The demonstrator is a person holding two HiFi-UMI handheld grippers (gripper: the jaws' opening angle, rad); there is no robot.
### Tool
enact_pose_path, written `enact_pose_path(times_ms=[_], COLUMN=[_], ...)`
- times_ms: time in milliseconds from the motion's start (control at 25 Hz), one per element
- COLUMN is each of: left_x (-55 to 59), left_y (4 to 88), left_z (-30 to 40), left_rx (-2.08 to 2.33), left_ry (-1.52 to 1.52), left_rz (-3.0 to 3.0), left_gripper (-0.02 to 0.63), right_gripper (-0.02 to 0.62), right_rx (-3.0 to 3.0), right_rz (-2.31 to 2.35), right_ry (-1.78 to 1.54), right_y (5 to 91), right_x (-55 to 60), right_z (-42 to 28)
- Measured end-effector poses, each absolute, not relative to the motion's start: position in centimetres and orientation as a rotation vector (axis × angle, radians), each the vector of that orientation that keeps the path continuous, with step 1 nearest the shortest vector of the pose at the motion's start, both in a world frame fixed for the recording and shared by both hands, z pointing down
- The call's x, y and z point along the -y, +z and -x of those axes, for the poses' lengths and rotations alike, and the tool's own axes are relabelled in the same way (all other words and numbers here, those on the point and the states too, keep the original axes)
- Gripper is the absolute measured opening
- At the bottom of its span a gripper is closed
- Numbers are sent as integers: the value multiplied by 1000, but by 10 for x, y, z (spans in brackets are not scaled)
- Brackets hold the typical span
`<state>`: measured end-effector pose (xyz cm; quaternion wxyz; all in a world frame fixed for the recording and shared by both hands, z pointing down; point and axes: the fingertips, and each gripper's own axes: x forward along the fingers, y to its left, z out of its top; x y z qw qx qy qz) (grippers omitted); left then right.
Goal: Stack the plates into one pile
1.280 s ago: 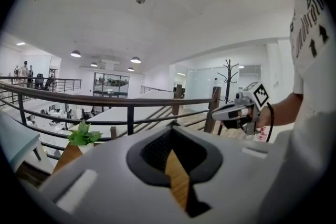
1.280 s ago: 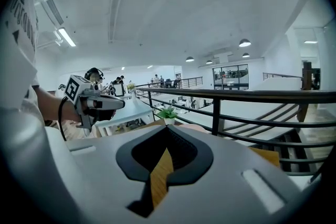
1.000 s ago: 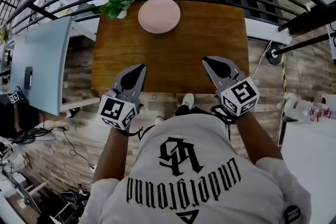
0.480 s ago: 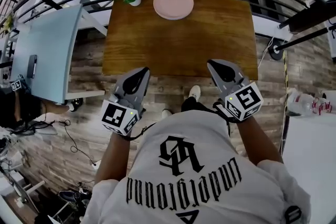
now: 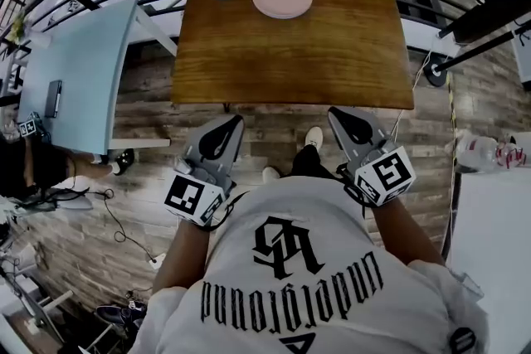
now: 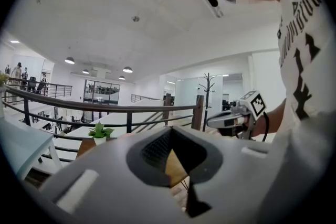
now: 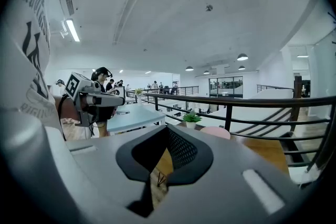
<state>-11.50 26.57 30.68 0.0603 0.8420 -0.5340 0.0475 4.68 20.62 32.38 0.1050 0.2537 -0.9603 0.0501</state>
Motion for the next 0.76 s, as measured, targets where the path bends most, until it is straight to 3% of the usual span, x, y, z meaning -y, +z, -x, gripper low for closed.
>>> enact_pose_path(times_ms=[760], left_x=[-275], left_y=[296], left_z=[118], left_rx=[1575], left_ry=[82], left_rz=[-2592], left_gripper=[46], right_gripper=[3], right_rx=[2845], right_rz=[-804], right_ry=[124], right_y=[306], right_x=[-224], right_z=[-41])
